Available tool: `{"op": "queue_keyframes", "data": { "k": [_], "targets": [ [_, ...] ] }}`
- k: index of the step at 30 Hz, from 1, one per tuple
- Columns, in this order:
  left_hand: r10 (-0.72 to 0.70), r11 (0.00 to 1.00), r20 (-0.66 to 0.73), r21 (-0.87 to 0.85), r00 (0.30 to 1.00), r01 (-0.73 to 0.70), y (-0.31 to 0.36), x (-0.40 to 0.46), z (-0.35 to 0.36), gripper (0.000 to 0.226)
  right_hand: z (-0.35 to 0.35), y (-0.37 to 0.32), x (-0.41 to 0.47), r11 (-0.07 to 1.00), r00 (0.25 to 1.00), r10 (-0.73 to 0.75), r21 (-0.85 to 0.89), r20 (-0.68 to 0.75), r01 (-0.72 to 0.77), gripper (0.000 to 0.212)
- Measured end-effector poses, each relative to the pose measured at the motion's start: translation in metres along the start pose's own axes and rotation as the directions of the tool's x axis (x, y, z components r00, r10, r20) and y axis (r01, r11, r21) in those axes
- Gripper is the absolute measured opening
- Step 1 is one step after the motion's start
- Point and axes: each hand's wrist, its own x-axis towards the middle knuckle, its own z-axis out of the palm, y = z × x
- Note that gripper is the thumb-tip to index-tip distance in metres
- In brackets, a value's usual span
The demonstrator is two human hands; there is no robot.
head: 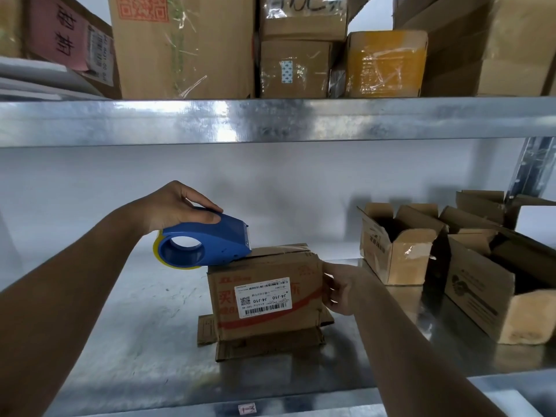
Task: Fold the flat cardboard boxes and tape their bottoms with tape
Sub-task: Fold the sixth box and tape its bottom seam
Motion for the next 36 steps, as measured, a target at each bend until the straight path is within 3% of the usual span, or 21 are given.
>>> {"op": "queue_keyframes", "data": {
  "k": [4, 6, 7, 9, 11, 13, 16, 25, 36],
  "targets": [
    [0.005, 1.000, 0.004, 0.012, 1.000, -0.005, 0.001, 0.002, 0.000, 0.015, 0.002, -0.001, -0.003, 0.992, 0.992, -0.122, 0.025, -0.011, 0.122, 0.019],
    [0.006, 1.000, 0.002, 0.015, 1.000, -0.006, 0.001, 0.003, 0.000, 0.014, 0.007, -0.007, -0.007, 0.941, 0.939, -0.335, 0.020, -0.081, 0.337, 0.019],
    [0.006, 1.000, 0.003, 0.014, 1.000, -0.006, 0.001, 0.003, 0.000, 0.014, 0.010, -0.009, -0.008, 0.876, 0.867, -0.481, -0.028, -0.130, 0.481, 0.013],
    [0.010, 1.000, 0.008, 0.011, 1.000, -0.010, 0.003, 0.002, 0.001, 0.014, 0.019, -0.013, -0.012, 0.604, 0.608, -0.791, -0.234, -0.065, 0.762, 0.014],
    [0.014, 1.000, 0.006, 0.004, 1.000, -0.014, 0.003, 0.000, 0.001, 0.015, 0.028, -0.014, -0.013, 0.244, 0.364, -0.896, -0.405, 0.253, 0.881, 0.031],
    [0.014, 1.000, 0.000, -0.010, 1.000, -0.014, 0.003, -0.001, 0.001, 0.016, 0.037, -0.013, -0.009, 0.022, 0.312, -0.823, -0.522, 0.474, 0.853, 0.041],
    [0.013, 0.999, -0.018, -0.030, 1.000, -0.013, 0.002, -0.004, 0.001, 0.018, 0.042, -0.008, -0.003, -0.176, 0.302, -0.751, -0.619, 0.587, 0.766, 0.033],
    [0.019, 0.997, -0.029, -0.080, 0.999, -0.021, 0.000, -0.012, 0.002, 0.019, 0.032, 0.011, -0.007, -0.285, 0.299, -0.735, -0.677, 0.609, 0.678, 0.052],
    [-0.042, 0.993, 0.027, -0.112, 0.999, 0.044, 0.016, -0.017, -0.014, 0.015, 0.027, 0.010, -0.001, -0.232, 0.236, -0.765, -0.597, 0.600, 0.768, 0.052]
  ]
}}
